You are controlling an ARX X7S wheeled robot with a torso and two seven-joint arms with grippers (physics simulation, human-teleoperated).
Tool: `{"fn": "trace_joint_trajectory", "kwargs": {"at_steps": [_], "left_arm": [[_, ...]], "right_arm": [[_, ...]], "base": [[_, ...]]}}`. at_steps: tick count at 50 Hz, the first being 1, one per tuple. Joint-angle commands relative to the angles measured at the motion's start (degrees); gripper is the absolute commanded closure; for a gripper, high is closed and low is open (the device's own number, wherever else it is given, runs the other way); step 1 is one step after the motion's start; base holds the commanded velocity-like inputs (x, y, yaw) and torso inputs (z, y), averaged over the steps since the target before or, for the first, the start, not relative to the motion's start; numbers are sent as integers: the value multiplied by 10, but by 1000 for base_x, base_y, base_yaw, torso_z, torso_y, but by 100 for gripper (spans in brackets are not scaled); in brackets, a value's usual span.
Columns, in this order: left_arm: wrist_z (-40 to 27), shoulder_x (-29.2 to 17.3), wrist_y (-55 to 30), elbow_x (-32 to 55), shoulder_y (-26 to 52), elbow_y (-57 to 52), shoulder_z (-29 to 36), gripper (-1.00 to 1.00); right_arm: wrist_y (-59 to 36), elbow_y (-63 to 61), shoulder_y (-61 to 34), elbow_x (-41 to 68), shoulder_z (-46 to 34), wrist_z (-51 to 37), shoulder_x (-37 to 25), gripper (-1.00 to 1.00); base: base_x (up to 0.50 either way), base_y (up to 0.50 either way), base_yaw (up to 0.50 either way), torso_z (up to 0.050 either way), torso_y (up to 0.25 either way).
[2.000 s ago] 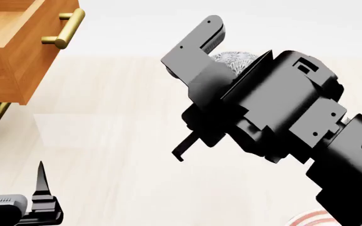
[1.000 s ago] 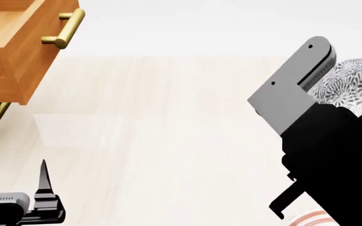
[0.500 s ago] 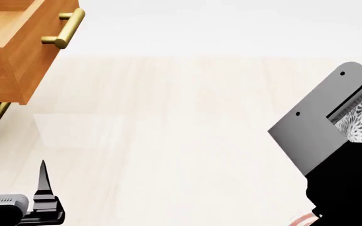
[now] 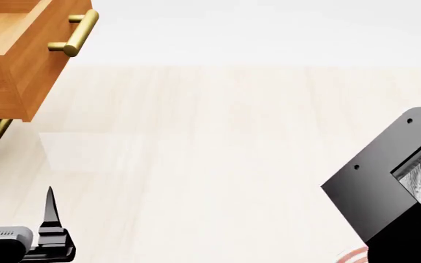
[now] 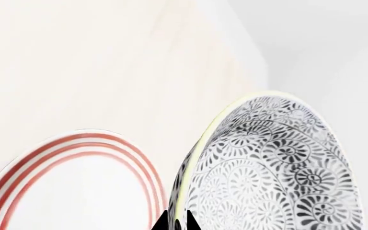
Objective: Put the bowl on the plate.
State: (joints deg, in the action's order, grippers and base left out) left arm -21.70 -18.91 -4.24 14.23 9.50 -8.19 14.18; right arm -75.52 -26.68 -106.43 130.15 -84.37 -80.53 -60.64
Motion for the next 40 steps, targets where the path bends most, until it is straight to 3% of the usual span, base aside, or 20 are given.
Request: {"fn": "trace_joint_trajectory", "kwargs": {"at_steps": [1,40], "left_arm": [[-2,-2,0,1,-1,-2,1,-100],[-8,-6,-1,3,-3,-6,7,-100]], "right_arm": [[22,-40,25,-25,-2,1,-22,100],[98,-125,112,-68,-25,16,-39,100]], "base": [[0,0,0,0,0],[0,0,0,0,0]]}}
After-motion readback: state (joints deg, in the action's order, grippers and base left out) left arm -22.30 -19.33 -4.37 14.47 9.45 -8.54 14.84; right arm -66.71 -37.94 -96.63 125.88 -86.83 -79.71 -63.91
